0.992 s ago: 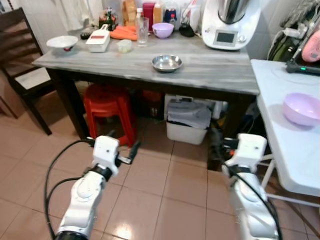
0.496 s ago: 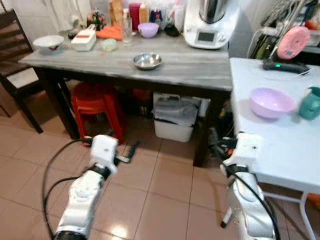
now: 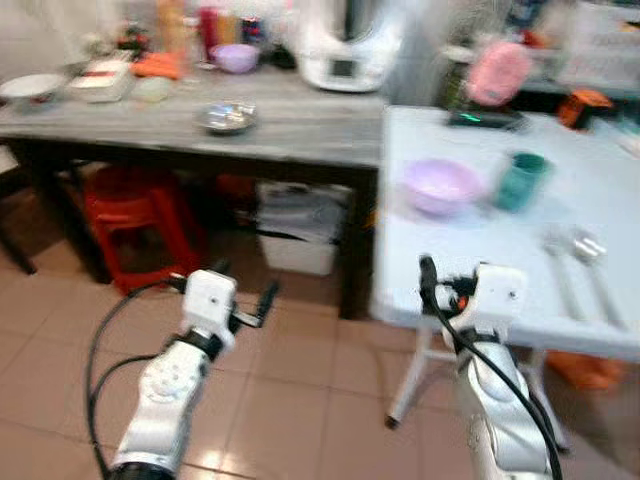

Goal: Setting the table

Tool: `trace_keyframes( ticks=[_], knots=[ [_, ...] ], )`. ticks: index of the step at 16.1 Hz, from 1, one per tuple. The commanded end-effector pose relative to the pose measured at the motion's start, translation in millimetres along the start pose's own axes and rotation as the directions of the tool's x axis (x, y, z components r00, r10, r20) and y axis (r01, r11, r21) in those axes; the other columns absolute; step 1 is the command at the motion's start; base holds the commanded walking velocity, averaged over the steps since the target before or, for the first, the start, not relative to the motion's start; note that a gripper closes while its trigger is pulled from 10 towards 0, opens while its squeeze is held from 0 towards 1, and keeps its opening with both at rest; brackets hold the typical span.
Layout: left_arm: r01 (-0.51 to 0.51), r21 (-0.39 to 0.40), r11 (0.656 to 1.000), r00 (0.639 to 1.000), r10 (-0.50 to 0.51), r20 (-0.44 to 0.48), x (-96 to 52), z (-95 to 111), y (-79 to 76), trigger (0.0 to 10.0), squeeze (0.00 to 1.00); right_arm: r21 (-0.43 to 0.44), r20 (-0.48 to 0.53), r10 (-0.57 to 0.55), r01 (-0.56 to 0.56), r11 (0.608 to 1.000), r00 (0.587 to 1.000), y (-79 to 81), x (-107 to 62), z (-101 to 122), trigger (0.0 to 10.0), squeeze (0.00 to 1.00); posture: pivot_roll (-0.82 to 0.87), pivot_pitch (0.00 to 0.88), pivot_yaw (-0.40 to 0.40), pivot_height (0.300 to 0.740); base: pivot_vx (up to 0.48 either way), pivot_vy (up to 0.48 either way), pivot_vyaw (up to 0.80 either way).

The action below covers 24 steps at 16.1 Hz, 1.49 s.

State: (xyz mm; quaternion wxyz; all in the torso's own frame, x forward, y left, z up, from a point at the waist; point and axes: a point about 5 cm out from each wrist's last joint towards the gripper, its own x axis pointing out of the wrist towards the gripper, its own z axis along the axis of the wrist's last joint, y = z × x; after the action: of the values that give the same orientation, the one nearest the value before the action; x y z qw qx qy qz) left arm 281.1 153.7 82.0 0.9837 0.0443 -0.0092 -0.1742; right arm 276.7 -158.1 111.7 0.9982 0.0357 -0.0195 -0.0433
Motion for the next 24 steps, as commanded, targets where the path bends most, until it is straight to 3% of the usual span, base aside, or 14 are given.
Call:
trace_keyframes(
  ticks=[1, 8, 10, 11, 16, 24],
  knots=[
    [0.031, -0.003, 1.0, 0.999, -0.031, 0.014, 4.4, 3.9, -8.6, 10.0, 0.0, -0.004, 0.002, -0.033, 0.033, 0.999, 0.999, -8.6, -1.6, 0.6, 10.0, 0.0, 0.0, 0.0, 0.025, 0.74, 0.0, -0.322, -0.49],
    [0.03, -0.003, 1.0, 0.999, -0.03, 0.014, 4.4, 3.9, -8.5, 10.0, 0.0, -0.004, 0.002, -0.033, 0.033, 0.999, 0.999, -8.5, -1.6, 0.6, 10.0, 0.0, 0.0, 0.0, 0.025, 0.74, 0.0, -0.322, -0.49],
    [-0.121, 0.055, 0.991, 0.993, 0.121, -0.002, -1.4, 0.6, 8.6, 10.0, 0.0, -0.038, 0.029, -0.004, 0.005, 0.999, 1.0, -6.6, -4.0, 3.2, 10.0, 0.0, 0.01, 0.0, 0.026, 0.74, 0.0, 0.0, 0.0],
    [-0.142, 0.061, 0.988, 0.99, 0.143, -0.008, -3.8, -1.0, 10.9, 10.0, 0.0, -0.048, 0.035, 0.007, -0.005, 0.999, 0.999, -5.9, -5.3, 3.8, 10.0, 0.0, 0.01, 0.0, 0.026, 0.74, 0.0, 0.0, 0.0],
    [-0.118, 0.037, 0.992, 0.993, 0.118, 0.007, -2.9, 0.8, 5.1, 10.0, 0.0, -0.049, 0.044, 0.011, -0.009, 0.999, 0.999, -5.6, -5.0, 4.9, 10.0, 0.0, 0.01, 0.0, 0.023, 0.74, 0.0, 0.0, 0.61],
    [-0.075, -0.006, 0.997, 0.997, 0.075, 0.014, -1.1, 2.6, 0.8, 10.0, 0.0, -0.048, 0.047, 0.006, -0.003, 0.999, 0.999, -3.9, -6.0, 4.2, 10.0, 0.0, 0.01, 0.0, 0.029, 0.74, 0.0, 0.0, 0.0]
  ],
)
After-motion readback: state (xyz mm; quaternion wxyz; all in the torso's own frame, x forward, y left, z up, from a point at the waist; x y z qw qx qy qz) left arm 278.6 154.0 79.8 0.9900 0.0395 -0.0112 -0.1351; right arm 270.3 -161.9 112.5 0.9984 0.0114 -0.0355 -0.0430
